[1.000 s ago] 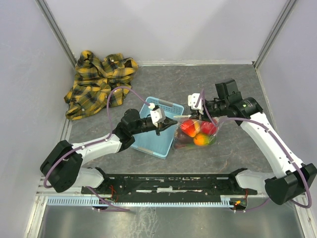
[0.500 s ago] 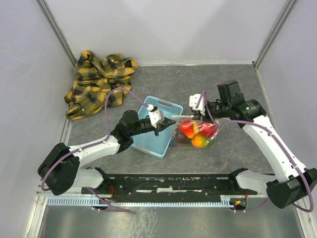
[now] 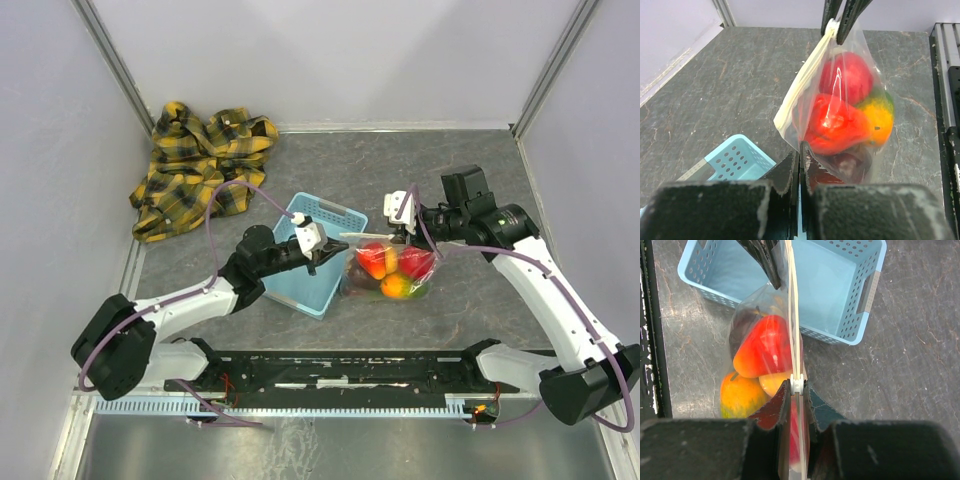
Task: Open the zip-top bag and remove the fake food
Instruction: Unzip the zipper food storage bag at the center of the board.
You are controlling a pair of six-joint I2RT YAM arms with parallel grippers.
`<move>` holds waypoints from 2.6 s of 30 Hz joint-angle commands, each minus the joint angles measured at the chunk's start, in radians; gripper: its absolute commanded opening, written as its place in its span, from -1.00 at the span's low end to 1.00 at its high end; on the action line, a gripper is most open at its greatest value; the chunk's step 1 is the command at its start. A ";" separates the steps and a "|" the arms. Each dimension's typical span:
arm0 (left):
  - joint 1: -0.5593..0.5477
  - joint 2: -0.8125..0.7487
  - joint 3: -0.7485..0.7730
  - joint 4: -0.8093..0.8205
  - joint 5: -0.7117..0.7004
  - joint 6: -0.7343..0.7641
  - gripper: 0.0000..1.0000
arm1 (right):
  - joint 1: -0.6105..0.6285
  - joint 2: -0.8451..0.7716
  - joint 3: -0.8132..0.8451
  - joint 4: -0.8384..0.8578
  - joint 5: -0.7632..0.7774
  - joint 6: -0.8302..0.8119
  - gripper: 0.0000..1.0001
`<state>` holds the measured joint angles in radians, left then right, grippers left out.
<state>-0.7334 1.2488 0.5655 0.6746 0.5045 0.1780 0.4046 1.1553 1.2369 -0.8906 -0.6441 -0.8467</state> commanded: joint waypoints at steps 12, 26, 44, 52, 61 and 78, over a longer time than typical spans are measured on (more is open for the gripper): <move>0.063 -0.076 -0.039 -0.021 -0.106 0.036 -0.94 | -0.028 -0.035 -0.011 0.048 0.021 0.045 -0.72; 0.111 -0.101 -0.047 -0.027 -0.199 0.014 -0.94 | -0.049 -0.046 -0.019 0.068 0.034 0.074 -0.73; 0.157 -0.125 -0.054 -0.033 -0.249 -0.024 -0.94 | -0.075 -0.051 -0.031 0.094 0.065 0.126 -0.72; 0.172 -0.139 -0.055 -0.045 -0.250 -0.034 -0.94 | -0.081 -0.063 -0.046 0.109 0.091 0.144 -0.72; 0.191 -0.135 -0.053 -0.050 -0.243 -0.055 -0.94 | -0.109 -0.088 -0.064 0.131 0.122 0.192 -0.71; 0.224 -0.118 -0.043 -0.049 -0.205 -0.101 -0.94 | -0.132 -0.149 -0.108 0.166 0.201 0.252 -0.70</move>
<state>-0.5293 1.1370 0.5159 0.5888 0.3016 0.1066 0.2867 1.0412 1.1316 -0.7712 -0.4870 -0.6220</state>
